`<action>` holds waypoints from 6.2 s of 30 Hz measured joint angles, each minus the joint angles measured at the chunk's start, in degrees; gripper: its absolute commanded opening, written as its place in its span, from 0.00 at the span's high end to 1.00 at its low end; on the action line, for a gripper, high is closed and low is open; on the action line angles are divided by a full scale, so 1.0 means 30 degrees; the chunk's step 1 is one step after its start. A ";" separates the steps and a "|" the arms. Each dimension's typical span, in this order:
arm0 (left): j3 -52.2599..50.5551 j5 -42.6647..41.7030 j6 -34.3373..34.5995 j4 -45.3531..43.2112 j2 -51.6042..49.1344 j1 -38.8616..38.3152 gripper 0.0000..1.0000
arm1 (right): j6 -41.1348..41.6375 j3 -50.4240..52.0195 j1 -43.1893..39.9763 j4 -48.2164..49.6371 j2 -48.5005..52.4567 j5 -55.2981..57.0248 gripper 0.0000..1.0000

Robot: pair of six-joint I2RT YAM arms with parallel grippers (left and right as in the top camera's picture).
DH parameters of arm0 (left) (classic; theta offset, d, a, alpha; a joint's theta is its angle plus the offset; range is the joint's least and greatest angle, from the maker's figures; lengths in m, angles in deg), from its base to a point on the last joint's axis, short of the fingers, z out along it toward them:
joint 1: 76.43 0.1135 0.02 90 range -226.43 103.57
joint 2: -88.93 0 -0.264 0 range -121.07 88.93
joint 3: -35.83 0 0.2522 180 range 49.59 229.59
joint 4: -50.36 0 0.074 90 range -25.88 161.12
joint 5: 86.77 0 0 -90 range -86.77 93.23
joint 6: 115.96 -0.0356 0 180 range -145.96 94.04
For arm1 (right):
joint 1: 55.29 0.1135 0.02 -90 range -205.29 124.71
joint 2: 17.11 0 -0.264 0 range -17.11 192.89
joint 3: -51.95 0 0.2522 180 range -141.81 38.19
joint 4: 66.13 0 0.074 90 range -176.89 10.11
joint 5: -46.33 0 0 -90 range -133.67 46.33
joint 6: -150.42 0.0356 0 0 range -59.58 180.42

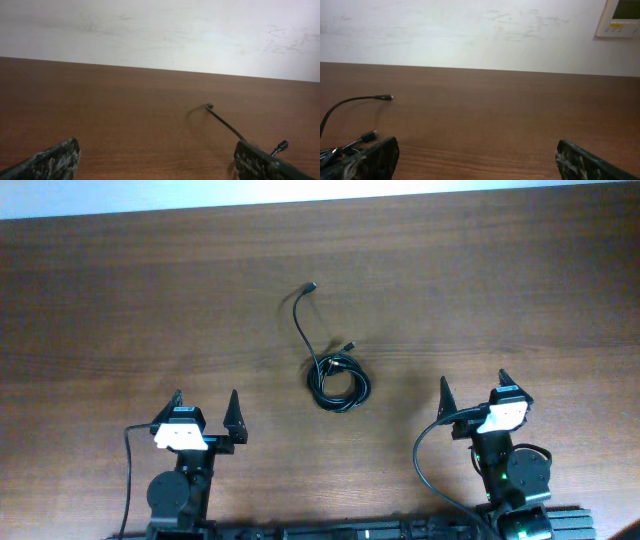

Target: Untangle cables

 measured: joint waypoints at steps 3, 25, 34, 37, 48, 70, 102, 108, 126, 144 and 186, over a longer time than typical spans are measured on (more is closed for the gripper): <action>0.0000 0.0000 0.0000 0.0000 0.0000 0.0000 0.01 | 0.0007 0.0000 0.0000 0.0000 0.0000 0.0000 0.01; 0.0000 0.0000 0.0000 0.0000 0.0000 0.0000 0.01 | 0.0000 0.0000 0.0000 0.0000 0.0000 0.0000 0.01; 0.0000 0.0000 0.0000 0.0000 0.0000 0.0000 0.01 | 0.0000 0.0000 0.0000 0.0000 0.0000 0.0000 0.01; 0.0000 0.0000 0.0000 0.0000 0.0000 0.0000 0.01 | 0.0015 0.0000 0.0000 0.0000 0.0000 0.0000 0.02; 0.0000 -0.0780 0.0000 -0.0634 0.0000 0.0000 0.01 | 0.0000 0.0000 0.0000 0.0000 0.0000 0.0000 0.01; 0.8204 -0.2193 0.0000 0.3577 -1.2874 -0.0007 0.01 | 0.0000 0.0000 0.0000 0.0000 0.0000 0.0000 0.01; 1.8178 -0.3483 0.4087 0.5428 -3.3135 -0.8051 0.41 | 0.0007 0.0000 0.0000 0.0000 0.0000 0.0000 0.01; 1.8178 -0.0794 0.5399 0.5741 -3.3135 -0.9020 0.49 | 0.0000 0.0000 0.0000 0.0000 0.0000 0.0000 0.01; 1.8367 -0.1064 0.6164 0.5297 -3.3878 -0.9056 1.00 | 0.0000 0.0000 0.0000 0.0000 0.0000 0.0000 0.01; 1.8367 -0.7934 0.5064 0.5304 -3.3448 -0.7293 1.00 | 0.5982 -0.2076 0.0000 -0.3082 0.7235 -0.4925 0.02; 1.8367 -0.5508 0.5872 0.4954 -3.3412 -0.8845 1.00 | 0.9362 -1.2313 0.4146 -0.6892 2.7379 -0.5690 0.60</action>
